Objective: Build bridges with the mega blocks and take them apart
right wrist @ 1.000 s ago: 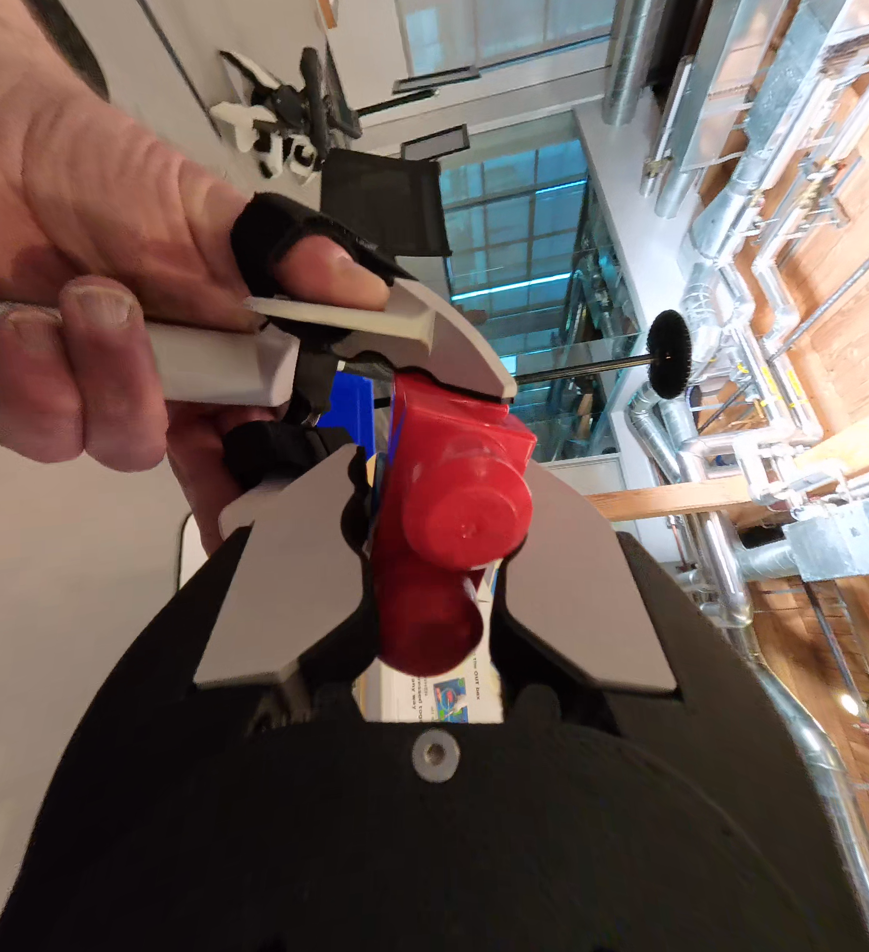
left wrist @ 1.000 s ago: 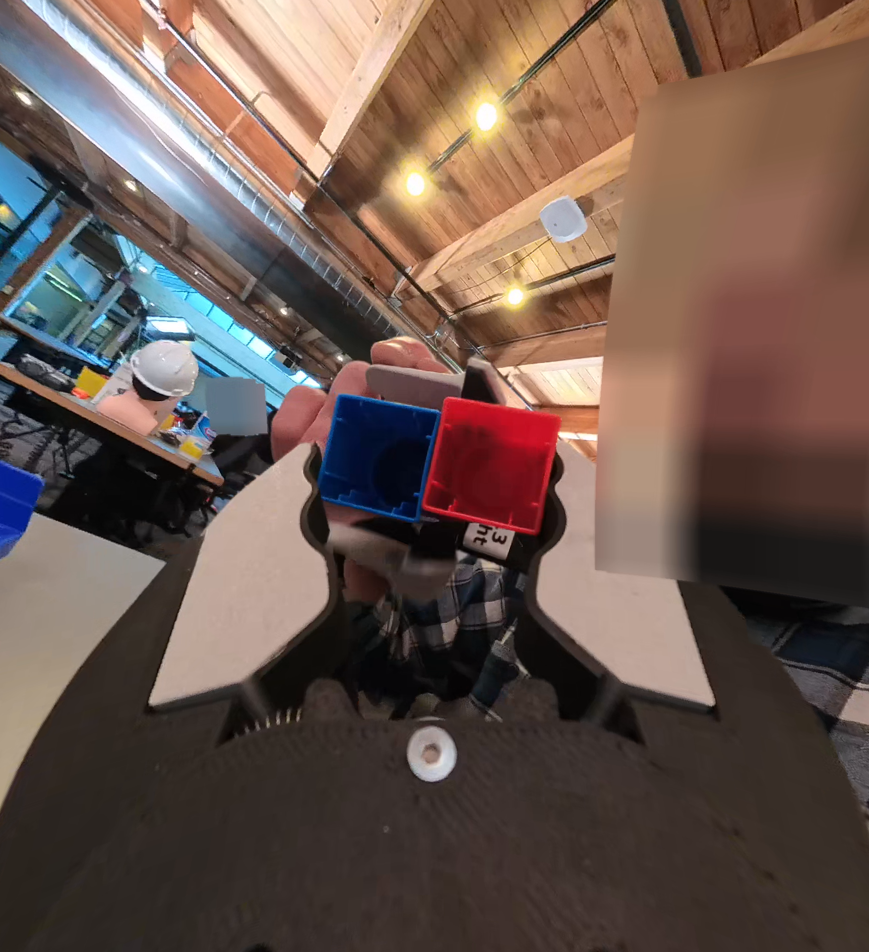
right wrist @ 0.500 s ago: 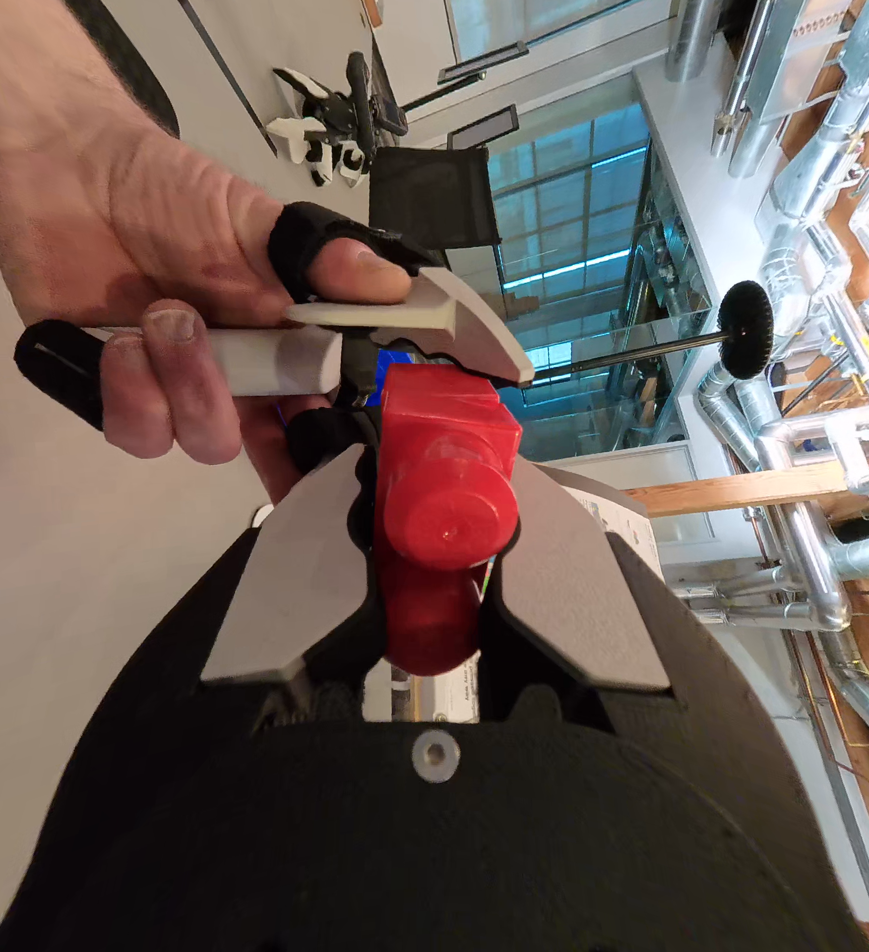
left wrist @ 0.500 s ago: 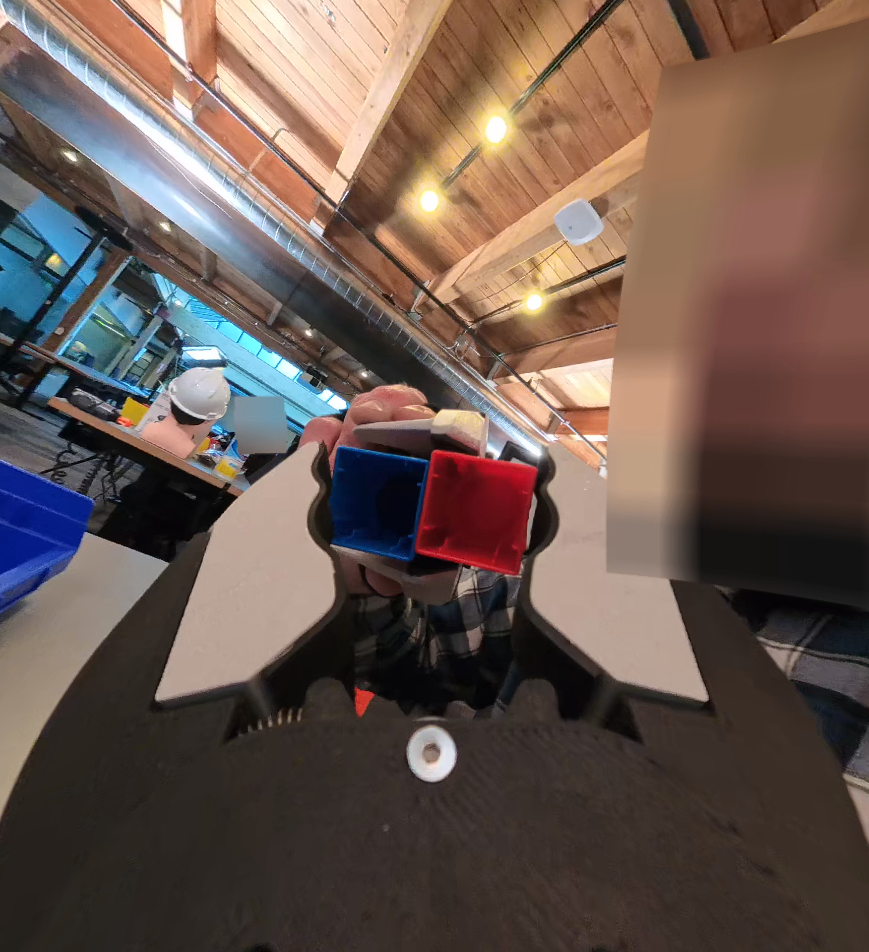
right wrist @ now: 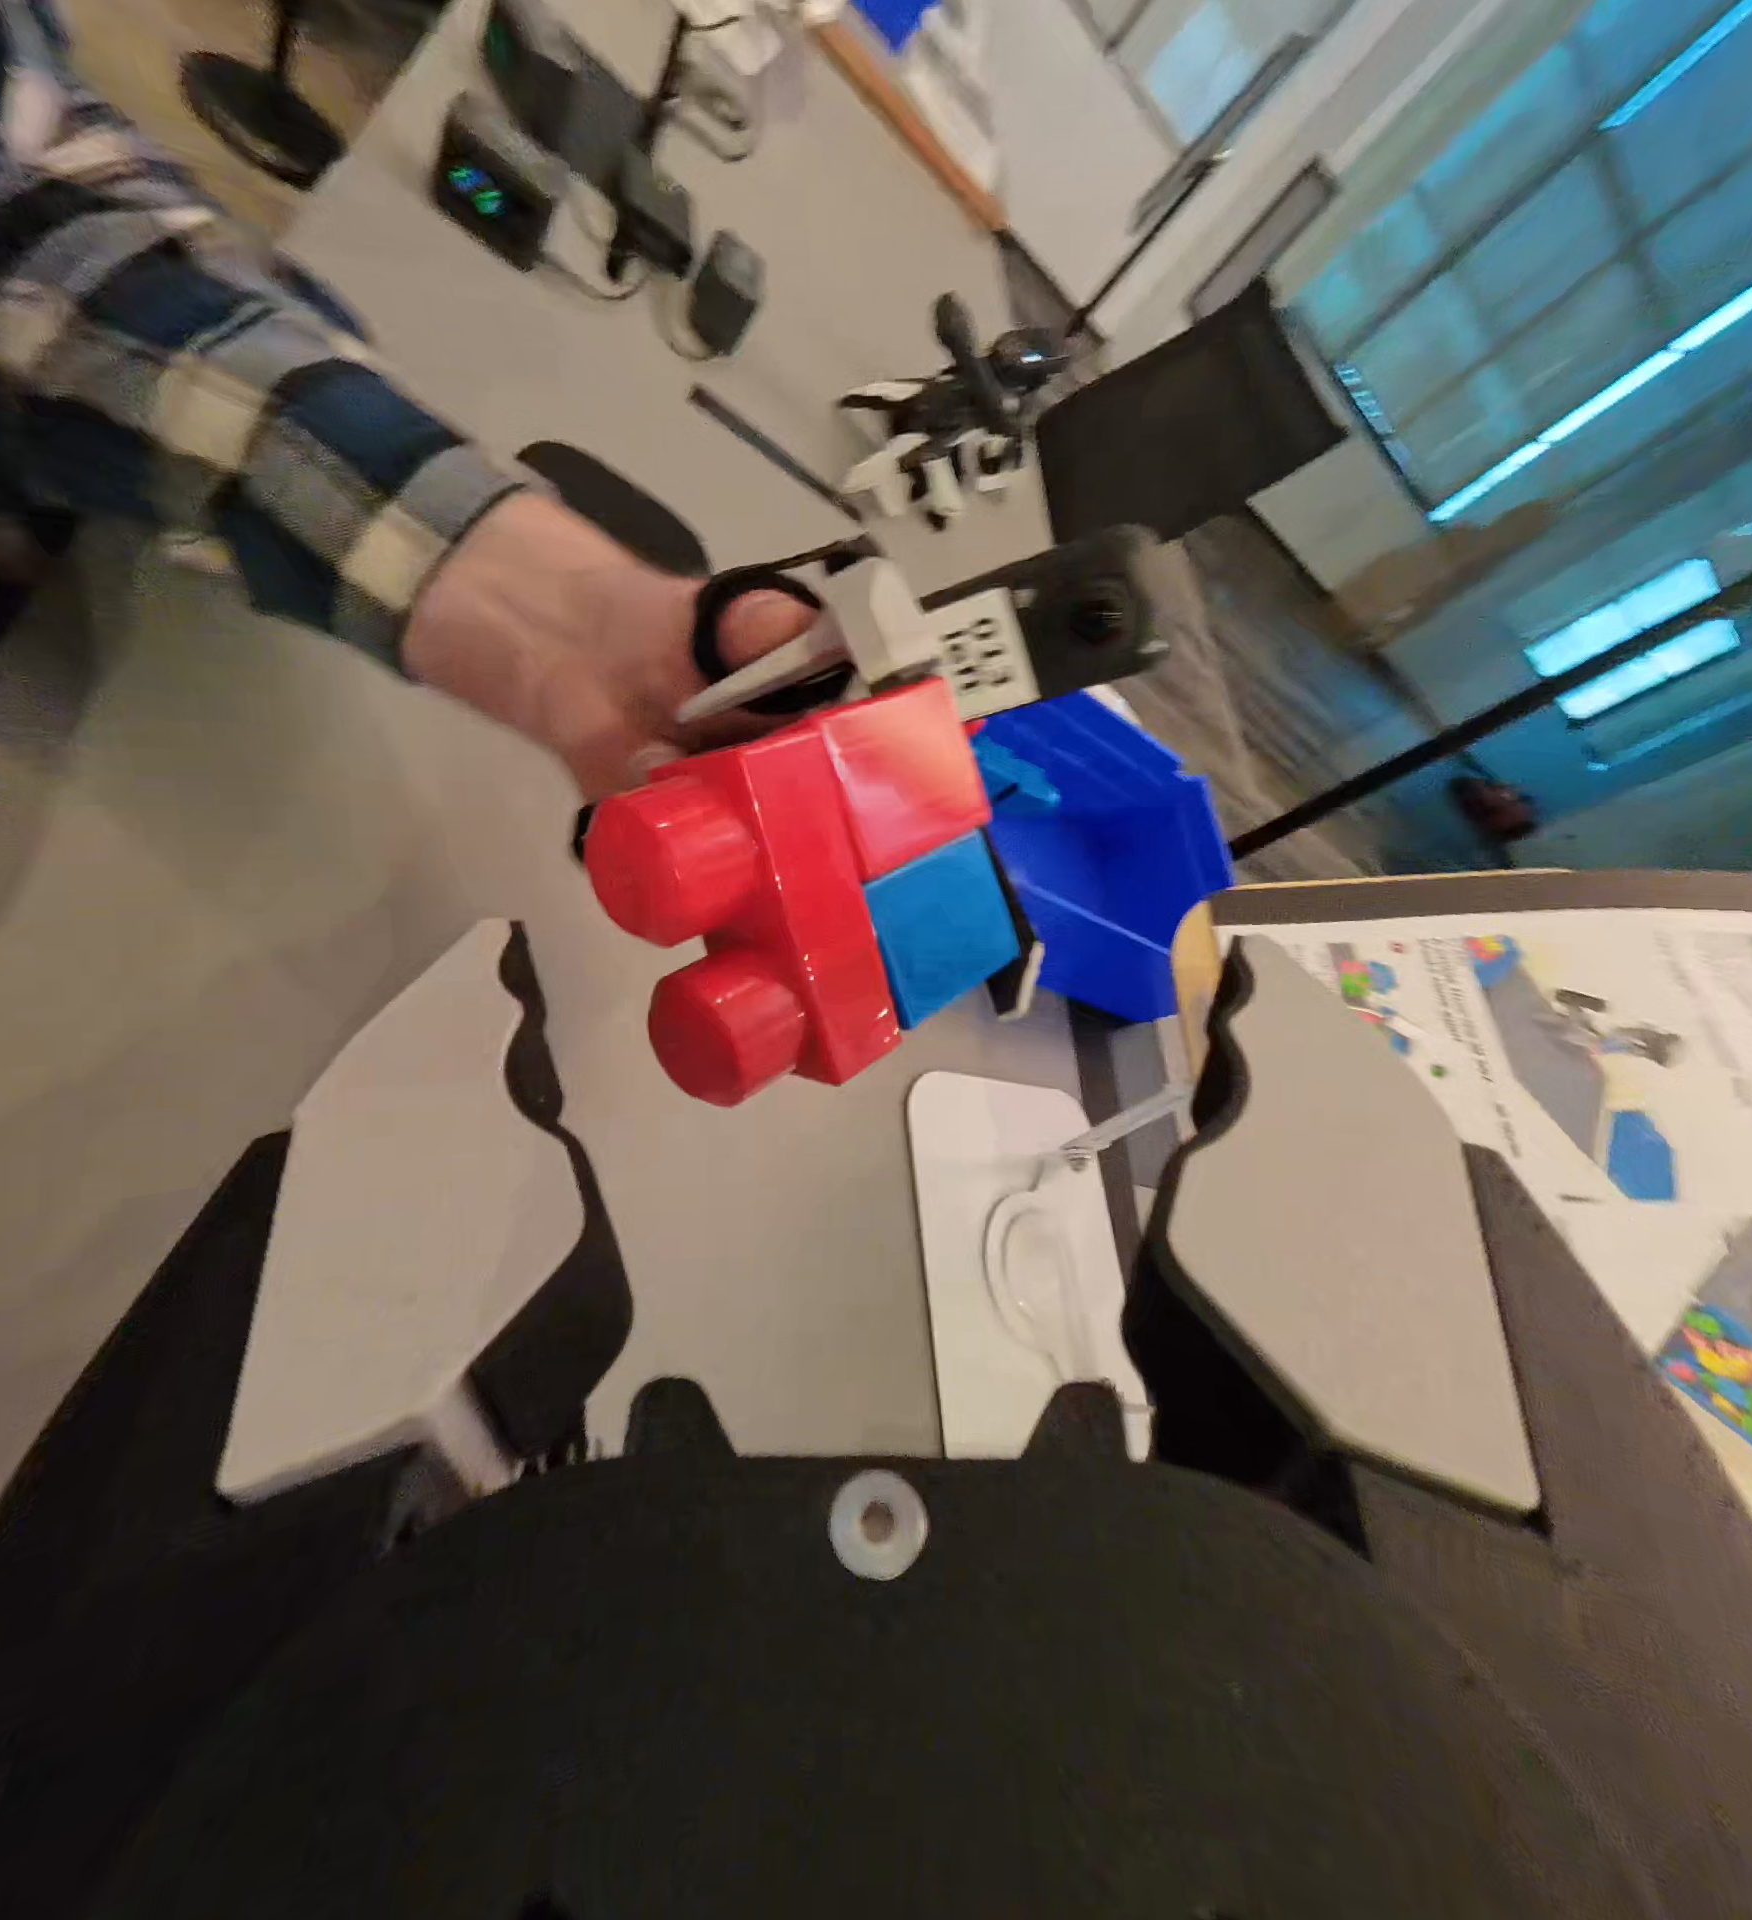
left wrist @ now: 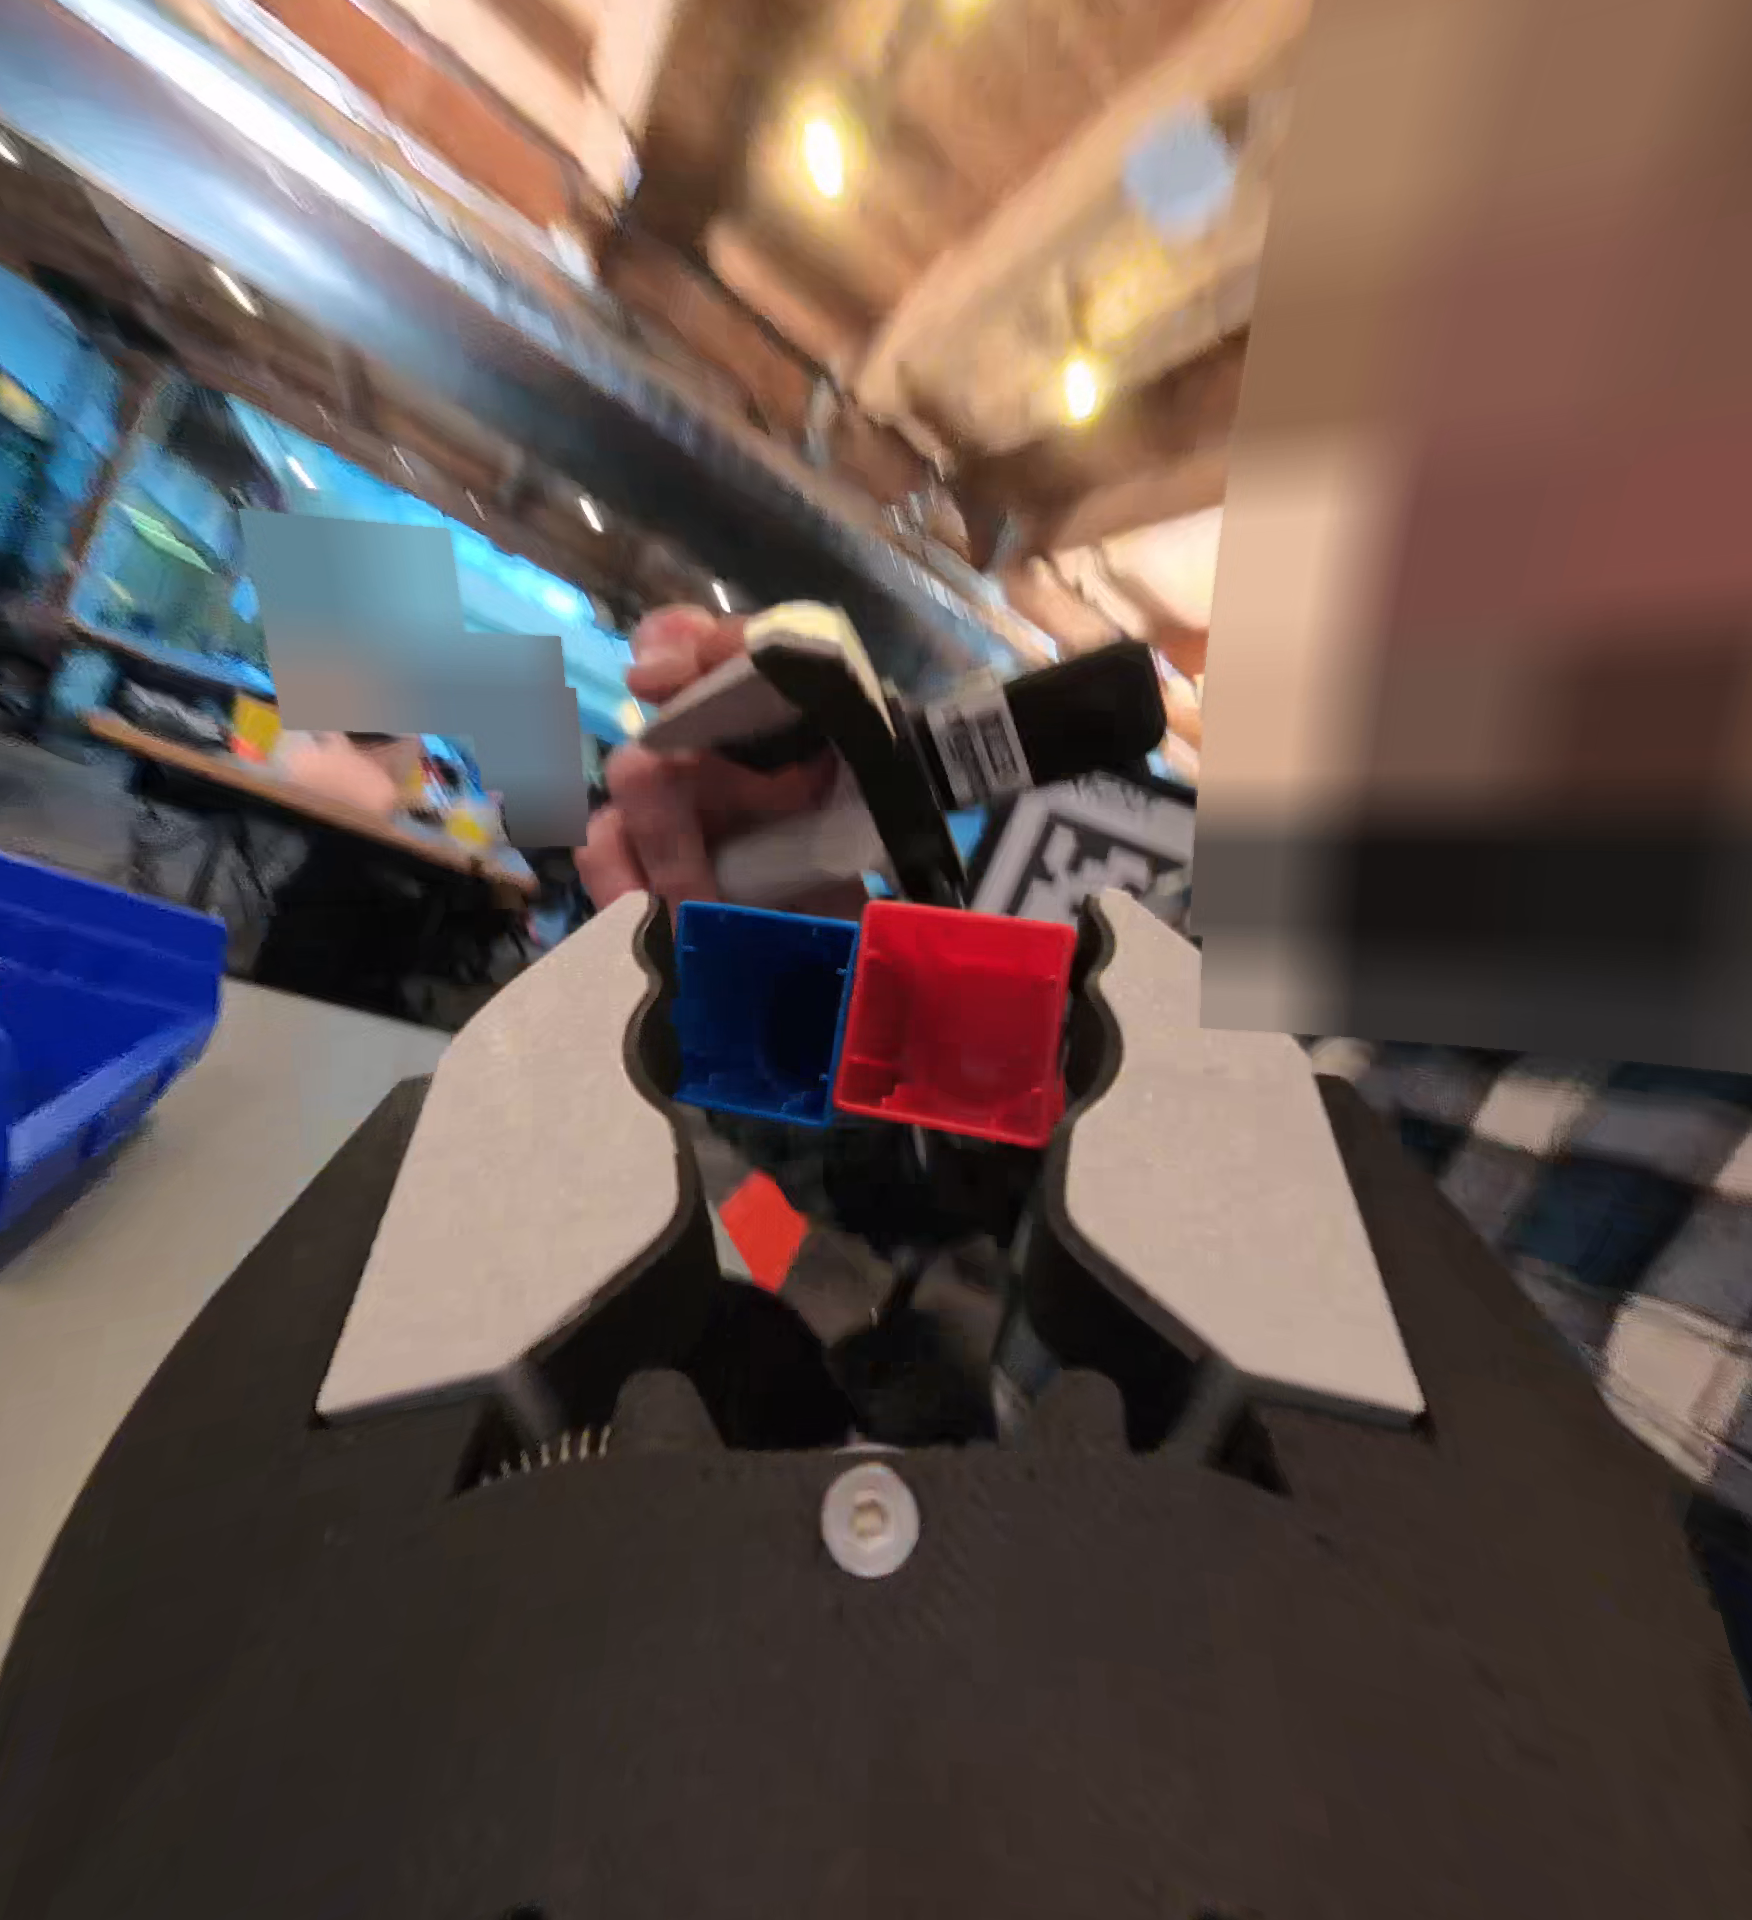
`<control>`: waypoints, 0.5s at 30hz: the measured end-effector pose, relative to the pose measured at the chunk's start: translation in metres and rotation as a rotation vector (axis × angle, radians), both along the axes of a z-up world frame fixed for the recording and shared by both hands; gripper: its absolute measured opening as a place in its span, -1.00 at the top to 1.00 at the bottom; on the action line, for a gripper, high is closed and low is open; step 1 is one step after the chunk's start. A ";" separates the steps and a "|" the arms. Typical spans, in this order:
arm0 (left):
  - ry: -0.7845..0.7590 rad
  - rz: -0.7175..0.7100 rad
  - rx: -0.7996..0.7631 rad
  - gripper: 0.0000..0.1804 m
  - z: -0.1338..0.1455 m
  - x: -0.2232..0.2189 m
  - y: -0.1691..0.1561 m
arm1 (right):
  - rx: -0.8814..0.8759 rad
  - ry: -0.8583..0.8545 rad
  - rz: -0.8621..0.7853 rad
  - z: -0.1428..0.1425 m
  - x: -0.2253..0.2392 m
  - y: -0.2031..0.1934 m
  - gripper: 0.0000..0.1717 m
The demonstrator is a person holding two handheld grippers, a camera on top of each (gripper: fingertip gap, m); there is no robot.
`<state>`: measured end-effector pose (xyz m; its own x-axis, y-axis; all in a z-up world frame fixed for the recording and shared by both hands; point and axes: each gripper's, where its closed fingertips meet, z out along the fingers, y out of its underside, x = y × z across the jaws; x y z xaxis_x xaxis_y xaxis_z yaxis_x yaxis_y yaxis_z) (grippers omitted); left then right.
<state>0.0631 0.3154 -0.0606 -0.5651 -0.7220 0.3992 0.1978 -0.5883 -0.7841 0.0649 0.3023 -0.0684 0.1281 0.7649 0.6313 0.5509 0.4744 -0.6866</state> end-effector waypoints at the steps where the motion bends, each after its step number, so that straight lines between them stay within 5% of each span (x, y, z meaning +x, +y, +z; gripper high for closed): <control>1: 0.038 -0.031 0.030 0.20 -0.002 0.001 -0.003 | -0.010 -0.052 0.017 -0.006 0.000 -0.002 -0.46; 8: 0.238 -0.161 0.235 0.19 -0.006 0.022 -0.018 | 0.055 -0.352 0.135 -0.047 -0.017 -0.003 -0.38; 15: 0.301 -0.235 0.324 0.19 -0.012 0.023 -0.022 | 0.097 -0.369 0.142 -0.050 -0.017 0.000 -0.24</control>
<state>0.0859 0.2938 -0.0722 -0.6216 -0.7028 0.3460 -0.1739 -0.3069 -0.9357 0.0482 0.3021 -0.1187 -0.2237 0.6930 0.6853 0.6762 0.6168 -0.4029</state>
